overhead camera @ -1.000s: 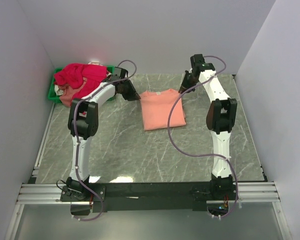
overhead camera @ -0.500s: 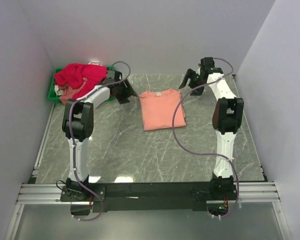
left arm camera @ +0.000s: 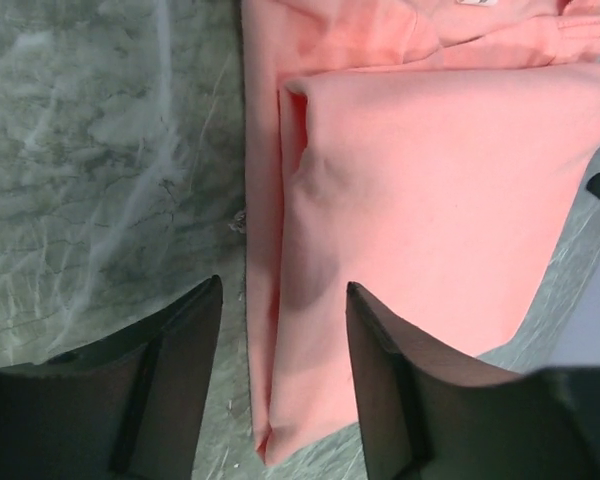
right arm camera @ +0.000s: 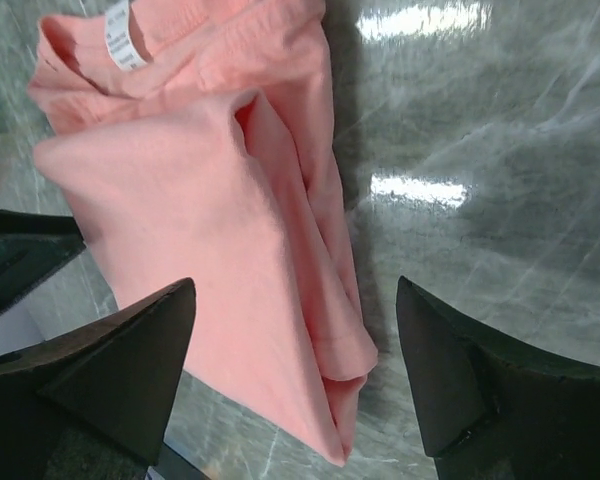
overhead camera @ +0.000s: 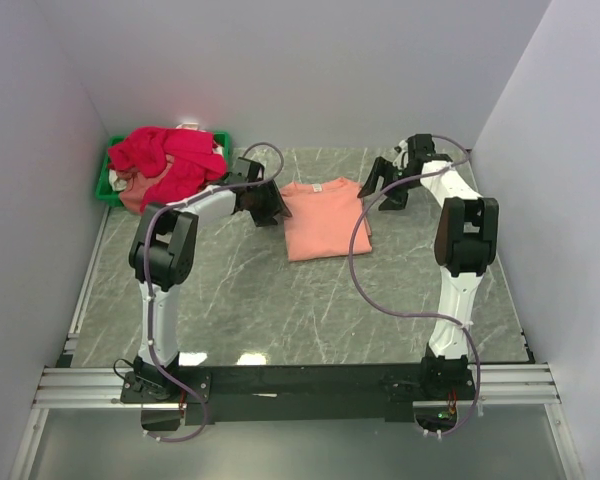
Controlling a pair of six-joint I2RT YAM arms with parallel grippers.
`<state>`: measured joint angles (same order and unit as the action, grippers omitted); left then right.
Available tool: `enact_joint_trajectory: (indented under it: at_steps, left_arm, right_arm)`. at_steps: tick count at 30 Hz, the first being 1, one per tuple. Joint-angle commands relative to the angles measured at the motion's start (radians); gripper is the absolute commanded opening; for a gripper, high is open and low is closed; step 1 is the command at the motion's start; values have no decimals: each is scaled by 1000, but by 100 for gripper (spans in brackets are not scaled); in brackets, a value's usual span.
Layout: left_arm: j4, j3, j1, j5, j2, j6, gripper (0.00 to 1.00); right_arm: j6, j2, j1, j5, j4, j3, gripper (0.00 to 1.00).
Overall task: Fold and stack the t-shirts
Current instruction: Fold the tshirt
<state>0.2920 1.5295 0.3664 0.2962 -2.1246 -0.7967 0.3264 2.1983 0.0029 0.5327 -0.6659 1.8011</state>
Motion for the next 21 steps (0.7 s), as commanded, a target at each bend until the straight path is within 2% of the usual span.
enact_joint_trajectory:
  at_steps: [1,13,21]
  left_arm:
    - [-36,-2,-4,15,15,22,57]
    - [-7,8,-3,-3,-43,42,32]
    - [3,-12,-3,-12,-57,37,26]
  right_arm:
    - [-39,-64,2,35,52,-40,87]
    - [-78,-32,3,67,75,-100,85]
    - [-90,-5,25,85,77,-124,79]
